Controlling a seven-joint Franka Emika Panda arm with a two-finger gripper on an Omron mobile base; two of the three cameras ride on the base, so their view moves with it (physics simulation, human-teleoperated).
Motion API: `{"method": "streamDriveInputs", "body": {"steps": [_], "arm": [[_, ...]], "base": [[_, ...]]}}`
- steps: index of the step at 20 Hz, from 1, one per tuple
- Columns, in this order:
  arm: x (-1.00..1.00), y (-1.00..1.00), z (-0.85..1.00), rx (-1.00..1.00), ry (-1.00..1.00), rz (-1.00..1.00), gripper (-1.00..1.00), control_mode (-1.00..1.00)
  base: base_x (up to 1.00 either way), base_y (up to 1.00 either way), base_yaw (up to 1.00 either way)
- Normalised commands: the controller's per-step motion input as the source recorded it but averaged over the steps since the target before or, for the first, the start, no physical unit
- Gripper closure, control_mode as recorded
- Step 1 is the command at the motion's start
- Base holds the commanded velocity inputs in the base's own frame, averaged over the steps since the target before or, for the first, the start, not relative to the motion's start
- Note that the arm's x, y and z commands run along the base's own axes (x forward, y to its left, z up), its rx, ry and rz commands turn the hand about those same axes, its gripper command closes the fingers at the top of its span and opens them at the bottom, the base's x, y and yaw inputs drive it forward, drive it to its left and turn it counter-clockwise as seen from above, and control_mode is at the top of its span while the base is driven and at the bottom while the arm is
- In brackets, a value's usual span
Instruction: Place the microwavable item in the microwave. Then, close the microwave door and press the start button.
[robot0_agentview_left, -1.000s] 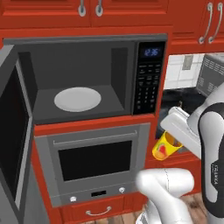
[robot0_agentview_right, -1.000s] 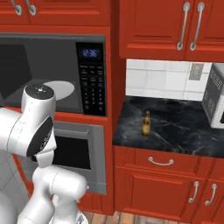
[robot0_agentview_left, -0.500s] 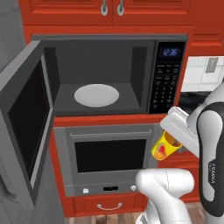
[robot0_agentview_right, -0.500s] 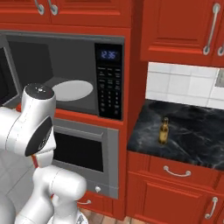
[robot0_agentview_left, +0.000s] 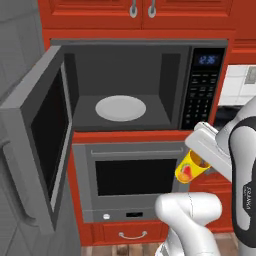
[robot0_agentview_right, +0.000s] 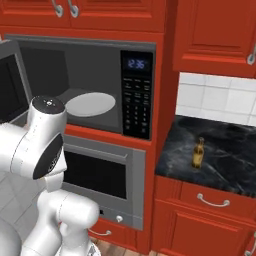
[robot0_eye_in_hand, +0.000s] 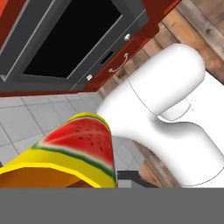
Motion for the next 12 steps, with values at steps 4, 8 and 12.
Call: {"method": "streamDriveInputs", "body": {"steps": [4,8,12], "arm": [[0.0,0.0,0.0,0.0,0.0,0.0,1.0,1.0],[0.0,0.0,0.0,0.0,0.0,0.0,1.0,1.0],[0.0,0.0,0.0,0.0,0.0,0.0,1.0,1.0]], "base": [[0.0,0.4,-0.09],[0.0,-0.38,0.2],[0.0,-0.14,0.28]]}}
